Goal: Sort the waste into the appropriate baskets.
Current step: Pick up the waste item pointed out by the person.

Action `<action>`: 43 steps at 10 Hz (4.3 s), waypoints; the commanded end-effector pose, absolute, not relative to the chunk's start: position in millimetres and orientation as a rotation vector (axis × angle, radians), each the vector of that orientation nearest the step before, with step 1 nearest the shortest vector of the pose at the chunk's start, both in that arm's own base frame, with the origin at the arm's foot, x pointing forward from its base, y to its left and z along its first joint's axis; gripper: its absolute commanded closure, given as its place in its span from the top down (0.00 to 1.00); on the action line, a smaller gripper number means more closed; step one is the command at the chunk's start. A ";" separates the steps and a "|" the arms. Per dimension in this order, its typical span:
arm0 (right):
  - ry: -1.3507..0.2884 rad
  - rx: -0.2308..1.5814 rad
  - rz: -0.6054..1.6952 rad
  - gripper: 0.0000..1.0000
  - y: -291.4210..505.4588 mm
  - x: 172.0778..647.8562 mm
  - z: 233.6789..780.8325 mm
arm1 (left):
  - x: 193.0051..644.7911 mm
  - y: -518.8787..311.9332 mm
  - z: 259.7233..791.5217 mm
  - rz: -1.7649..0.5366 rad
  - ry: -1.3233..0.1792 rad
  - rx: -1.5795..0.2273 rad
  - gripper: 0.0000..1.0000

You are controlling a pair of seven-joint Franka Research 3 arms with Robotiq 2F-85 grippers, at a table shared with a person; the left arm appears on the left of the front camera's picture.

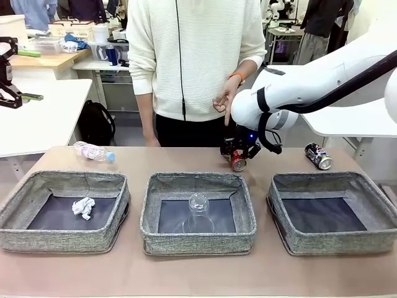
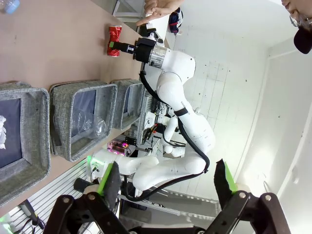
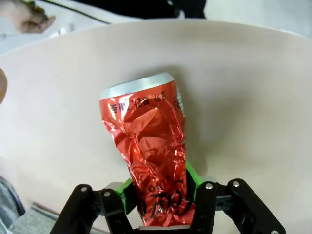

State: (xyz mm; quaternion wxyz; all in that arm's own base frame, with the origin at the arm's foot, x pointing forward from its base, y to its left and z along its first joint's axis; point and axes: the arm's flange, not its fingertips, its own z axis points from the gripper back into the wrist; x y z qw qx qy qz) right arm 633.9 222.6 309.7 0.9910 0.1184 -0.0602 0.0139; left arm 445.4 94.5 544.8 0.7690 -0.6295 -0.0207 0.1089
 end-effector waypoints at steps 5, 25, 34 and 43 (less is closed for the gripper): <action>-0.127 0.186 -0.007 0.00 217.9 637.5 315.1 | 444.1 94.5 547.8 0.228 -0.048 -1.381 1.00; -0.145 0.104 -0.160 0.10 345.9 343.3 664.7 | 444.1 94.5 547.8 0.228 -0.048 -1.381 1.00; -0.193 0.163 -0.154 0.10 364.2 319.1 729.8 | 444.1 94.5 547.8 0.228 -0.048 -1.381 1.00; -0.184 0.182 -0.117 0.10 361.1 319.3 725.1 | 444.1 94.5 547.8 0.228 -0.048 -1.381 1.00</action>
